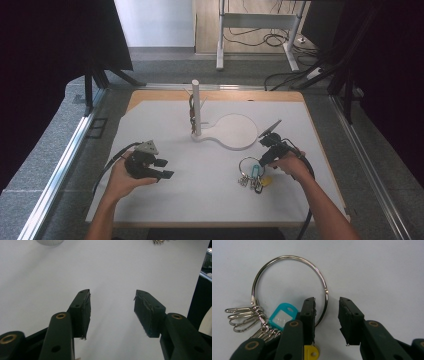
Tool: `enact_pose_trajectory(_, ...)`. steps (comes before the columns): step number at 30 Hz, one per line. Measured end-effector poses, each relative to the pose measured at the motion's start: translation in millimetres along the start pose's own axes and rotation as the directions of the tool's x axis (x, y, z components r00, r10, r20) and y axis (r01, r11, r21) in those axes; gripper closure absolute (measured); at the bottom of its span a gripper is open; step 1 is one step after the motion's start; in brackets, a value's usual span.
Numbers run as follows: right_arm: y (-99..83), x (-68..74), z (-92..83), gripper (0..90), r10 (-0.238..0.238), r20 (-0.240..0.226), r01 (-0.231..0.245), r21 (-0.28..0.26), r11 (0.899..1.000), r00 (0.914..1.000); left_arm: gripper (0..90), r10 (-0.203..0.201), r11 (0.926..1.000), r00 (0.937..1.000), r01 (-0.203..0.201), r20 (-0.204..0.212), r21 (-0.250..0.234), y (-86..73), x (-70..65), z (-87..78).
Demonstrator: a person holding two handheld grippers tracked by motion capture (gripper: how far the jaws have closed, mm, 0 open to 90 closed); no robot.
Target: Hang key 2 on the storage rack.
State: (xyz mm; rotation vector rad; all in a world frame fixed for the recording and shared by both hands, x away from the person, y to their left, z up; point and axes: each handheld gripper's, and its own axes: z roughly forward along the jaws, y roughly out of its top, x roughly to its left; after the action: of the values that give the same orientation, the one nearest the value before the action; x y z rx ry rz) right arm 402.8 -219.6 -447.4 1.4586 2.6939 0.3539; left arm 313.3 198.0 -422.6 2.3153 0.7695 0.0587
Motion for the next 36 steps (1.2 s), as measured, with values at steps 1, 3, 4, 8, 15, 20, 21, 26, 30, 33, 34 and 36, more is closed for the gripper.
enact_pose_trajectory(1,0.7,0.2,1.2,67.7,0.0,0.003,0.0,0.003,1.0,1.0,47.6,-0.006,1.0,1.0,0.006,0.0,-0.001,0.1,-0.7,1.3)
enact_pose_trajectory(3,2.8,1.3,5.1,68.5,-0.002,0.004,0.002,0.026,1.0,1.0,47.6,-0.005,1.0,1.0,0.005,0.004,0.002,0.0,-1.4,2.3)
enact_pose_trajectory(4,3.7,2.3,7.0,68.8,0.0,0.004,0.0,0.038,0.999,1.0,47.6,0.005,0.9999,1.0,-0.005,0.002,0.01,0.0,-1.0,1.5)
enact_pose_trajectory(8,6.2,5.0,10.7,72.5,-0.004,0.024,0.002,0.064,0.998,0.9997,47.6,0.002,1.0,1.0,-0.002,0.007,-0.008,-0.6,-1.7,-0.3)
enact_pose_trajectory(15,9.9,9.7,11.8,78.4,-0.01,0.058,0.004,0.105,0.994,0.9982,47.6,-0.002,0.9999,1.0,0.002,0.002,-0.012,-1.0,-2.5,-0.1)
enact_pose_trajectory(20,12.0,12.8,13.0,82.3,-0.006,0.066,-0.001,0.117,0.993,0.9978,47.6,-0.001,1.0,1.0,0.001,-0.001,-0.01,-1.4,-3.0,0.7)
enact_pose_trajectory(21,12.2,12.5,12.9,83.0,-0.005,0.061,-0.002,0.12,0.993,0.9981,47.6,-0.001,1.0,1.0,0.001,-0.001,-0.009,-1.5,-3.0,0.8)
enact_pose_trajectory(26,11.8,10.4,12.2,86.8,-0.002,0.04,-0.003,0.117,0.993,0.9992,47.6,0.002,1.0,1.0,-0.002,-0.005,-0.003,-1.5,-2.9,1.4)
enact_pose_trajectory(30,10.5,3.9,9.3,87.0,0.02,-0.009,-0.019,0.112,0.994,0.9998,47.6,0.009,0.9999,0.9999,-0.009,-0.008,0.004,-1.5,-2.4,1.3)
enact_pose_trajectory(33,8.6,0.3,4.3,87.1,0.03,-0.048,-0.025,0.108,0.994,0.9984,47.6,0.009,1.0,0.9999,-0.009,-0.009,0.004,-1.5,-2.4,1.4)
enact_pose_trajectory(34,7.9,-0.3,2.1,87.1,0.03,-0.06,-0.023,0.11,0.994,0.9977,47.6,0.009,1.0,0.9999,-0.009,-0.008,0.005,-1.5,-2.5,1.5)
enact_pose_trajectory(36,6.6,-1.1,-4.0,87.2,0.028,-0.079,-0.019,0.106,0.994,0.9965,47.6,0.008,1.0,0.9999,-0.008,-0.009,0.005,-1.6,-2.8,2.0)
